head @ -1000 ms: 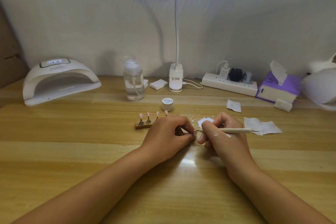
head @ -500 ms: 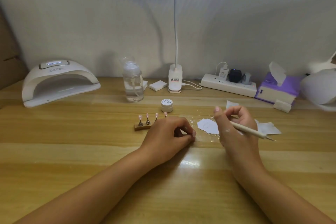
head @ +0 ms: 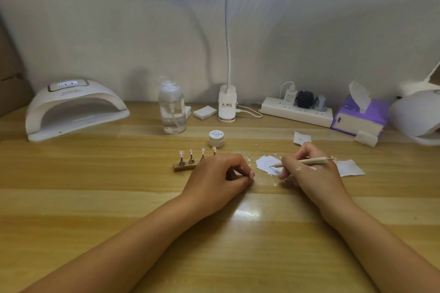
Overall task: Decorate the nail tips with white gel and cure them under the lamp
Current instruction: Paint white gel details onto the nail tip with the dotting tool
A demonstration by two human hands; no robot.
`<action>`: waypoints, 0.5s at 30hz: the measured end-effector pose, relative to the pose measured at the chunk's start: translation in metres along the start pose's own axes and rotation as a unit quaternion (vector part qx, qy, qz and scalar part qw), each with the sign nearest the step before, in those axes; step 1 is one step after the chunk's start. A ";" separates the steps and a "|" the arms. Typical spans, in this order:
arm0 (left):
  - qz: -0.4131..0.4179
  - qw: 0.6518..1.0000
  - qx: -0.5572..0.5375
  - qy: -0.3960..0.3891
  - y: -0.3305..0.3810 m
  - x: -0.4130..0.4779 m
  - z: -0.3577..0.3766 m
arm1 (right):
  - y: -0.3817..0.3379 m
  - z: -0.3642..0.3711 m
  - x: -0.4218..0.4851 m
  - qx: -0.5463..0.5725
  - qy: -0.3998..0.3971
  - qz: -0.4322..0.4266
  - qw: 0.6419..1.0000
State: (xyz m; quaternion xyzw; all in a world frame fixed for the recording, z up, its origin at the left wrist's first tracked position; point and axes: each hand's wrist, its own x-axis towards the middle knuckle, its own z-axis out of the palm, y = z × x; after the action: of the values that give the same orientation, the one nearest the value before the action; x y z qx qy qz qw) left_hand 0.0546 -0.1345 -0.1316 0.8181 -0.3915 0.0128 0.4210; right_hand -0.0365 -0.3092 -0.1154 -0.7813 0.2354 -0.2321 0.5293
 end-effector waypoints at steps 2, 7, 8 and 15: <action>0.000 1.000 -0.004 -0.002 0.000 0.000 0.000 | 0.000 -0.001 0.001 -0.001 0.003 0.002 1.000; -0.003 1.000 -0.007 -0.008 0.001 0.000 -0.001 | 0.000 0.000 0.002 -0.027 0.010 0.000 1.000; -0.003 1.000 -0.006 -0.008 0.001 0.000 -0.001 | 0.000 0.000 0.003 -0.033 0.012 -0.002 0.999; -0.001 1.000 -0.004 -0.006 0.000 -0.001 0.000 | -0.002 -0.001 -0.001 -0.002 0.054 -0.024 0.998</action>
State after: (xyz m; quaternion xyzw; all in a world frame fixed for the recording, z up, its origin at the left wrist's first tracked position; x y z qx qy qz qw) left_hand 0.0544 -0.1338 -0.1316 0.8169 -0.3936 0.0059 0.4215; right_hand -0.0376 -0.3082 -0.1132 -0.7742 0.2451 -0.2860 0.5086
